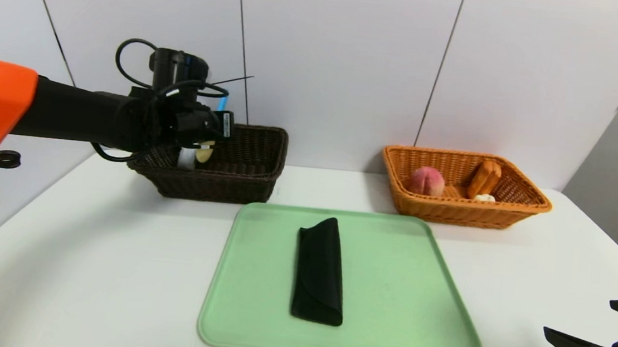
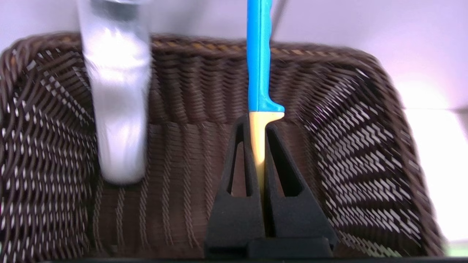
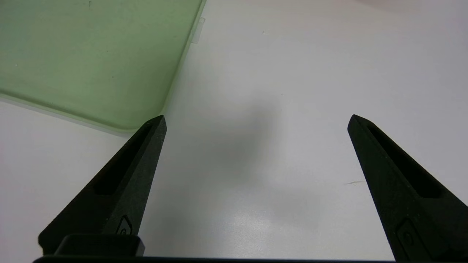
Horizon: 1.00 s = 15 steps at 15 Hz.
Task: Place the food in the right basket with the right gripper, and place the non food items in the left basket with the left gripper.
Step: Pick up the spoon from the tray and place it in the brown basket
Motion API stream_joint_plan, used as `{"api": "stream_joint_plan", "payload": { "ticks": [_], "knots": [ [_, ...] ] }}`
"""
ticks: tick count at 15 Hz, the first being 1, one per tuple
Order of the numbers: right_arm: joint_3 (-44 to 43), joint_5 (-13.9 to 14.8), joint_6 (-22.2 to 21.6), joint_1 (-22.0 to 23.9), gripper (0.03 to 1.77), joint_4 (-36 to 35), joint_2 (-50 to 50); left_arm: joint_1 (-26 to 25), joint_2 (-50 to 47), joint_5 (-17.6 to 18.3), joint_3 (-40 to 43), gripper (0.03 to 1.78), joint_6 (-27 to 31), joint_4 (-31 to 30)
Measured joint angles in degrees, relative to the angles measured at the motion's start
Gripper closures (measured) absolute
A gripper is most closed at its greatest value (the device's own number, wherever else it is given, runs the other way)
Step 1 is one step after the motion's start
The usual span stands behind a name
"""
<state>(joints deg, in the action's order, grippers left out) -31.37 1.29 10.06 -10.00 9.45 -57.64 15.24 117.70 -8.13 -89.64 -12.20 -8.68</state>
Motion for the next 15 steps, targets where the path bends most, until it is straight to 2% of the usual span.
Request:
{"api": "stream_joint_plan", "payload": {
  "ticks": [3, 8, 15],
  "knots": [
    [0.00, 0.00, -0.02, 0.00, 0.09, 0.00, 0.00, -1.73, 3.80, 0.01, -0.07, 1.72, 0.52, -5.71],
    [0.02, -0.04, -0.04, 0.00, 0.09, 0.02, -0.07, -3.83, 7.85, -0.07, -0.05, 1.72, 3.00, -9.53],
    [0.23, -0.39, 0.00, 0.00, 0.09, 0.00, -0.18, -5.21, 9.97, -0.29, 0.13, 1.72, 3.36, -10.08]
  ]
}}
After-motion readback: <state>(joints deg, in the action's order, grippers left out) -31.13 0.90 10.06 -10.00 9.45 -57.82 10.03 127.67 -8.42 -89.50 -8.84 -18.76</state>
